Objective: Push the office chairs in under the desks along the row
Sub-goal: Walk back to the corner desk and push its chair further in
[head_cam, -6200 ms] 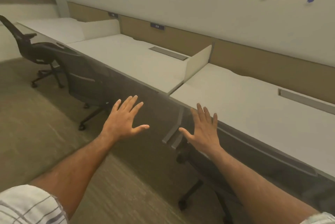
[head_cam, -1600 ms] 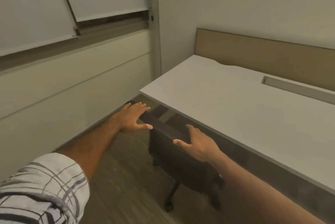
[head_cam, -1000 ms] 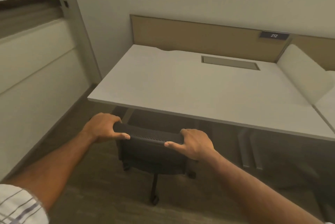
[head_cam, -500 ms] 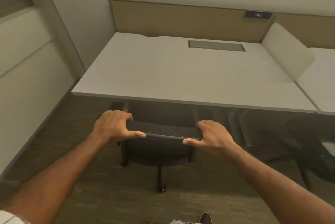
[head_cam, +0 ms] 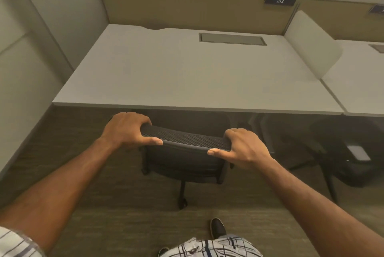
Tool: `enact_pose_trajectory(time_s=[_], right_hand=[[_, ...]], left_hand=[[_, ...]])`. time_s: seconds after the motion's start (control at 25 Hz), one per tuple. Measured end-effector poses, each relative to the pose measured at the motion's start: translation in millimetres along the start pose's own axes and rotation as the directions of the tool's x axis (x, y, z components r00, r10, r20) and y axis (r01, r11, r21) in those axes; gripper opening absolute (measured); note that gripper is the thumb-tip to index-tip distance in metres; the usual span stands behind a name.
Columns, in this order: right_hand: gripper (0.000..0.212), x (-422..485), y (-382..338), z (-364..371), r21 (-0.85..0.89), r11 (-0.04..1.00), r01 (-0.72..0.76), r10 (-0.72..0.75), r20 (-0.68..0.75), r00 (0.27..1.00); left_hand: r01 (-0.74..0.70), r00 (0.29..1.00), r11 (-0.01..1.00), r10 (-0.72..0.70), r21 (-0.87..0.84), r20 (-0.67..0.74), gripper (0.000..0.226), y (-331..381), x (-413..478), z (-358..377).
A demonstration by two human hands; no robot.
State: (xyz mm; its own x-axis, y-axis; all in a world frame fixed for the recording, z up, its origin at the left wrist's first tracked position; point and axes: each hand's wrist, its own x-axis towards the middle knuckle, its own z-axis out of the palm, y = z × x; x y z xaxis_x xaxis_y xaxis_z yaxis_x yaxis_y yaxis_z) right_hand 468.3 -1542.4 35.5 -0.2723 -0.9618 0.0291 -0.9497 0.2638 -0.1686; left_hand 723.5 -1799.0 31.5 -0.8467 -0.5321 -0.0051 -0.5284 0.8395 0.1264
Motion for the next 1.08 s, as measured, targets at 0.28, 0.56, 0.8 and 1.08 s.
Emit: enact_pose_trajectory(time_s=[0.28,0.56,0.8,1.08], right_hand=[[0.098,27,66,-16,-0.016,1.000,0.021,-0.020,0.034,0.999],[0.117,58,128,-25,0.019,1.000,0.024,-0.026,0.159,0.987],[0.093,85,169,-27,0.010,1.000,-0.017,0.016,0.085,0.996],[0.091,110,191,-17,-0.018,0.999,-0.034,0.035,0.064,0.997]], left_hand=[[-0.034,0.986,0.995,0.048,-0.092,0.160,0.101,18,57,-8],[-0.004,0.984,0.989,0.030,-0.148,0.175,0.105,48,96,1],[0.042,0.992,0.993,-0.028,-0.113,0.122,0.107,66,131,9],[0.073,0.985,0.991,-0.054,-0.109,0.162,0.106,58,166,14]])
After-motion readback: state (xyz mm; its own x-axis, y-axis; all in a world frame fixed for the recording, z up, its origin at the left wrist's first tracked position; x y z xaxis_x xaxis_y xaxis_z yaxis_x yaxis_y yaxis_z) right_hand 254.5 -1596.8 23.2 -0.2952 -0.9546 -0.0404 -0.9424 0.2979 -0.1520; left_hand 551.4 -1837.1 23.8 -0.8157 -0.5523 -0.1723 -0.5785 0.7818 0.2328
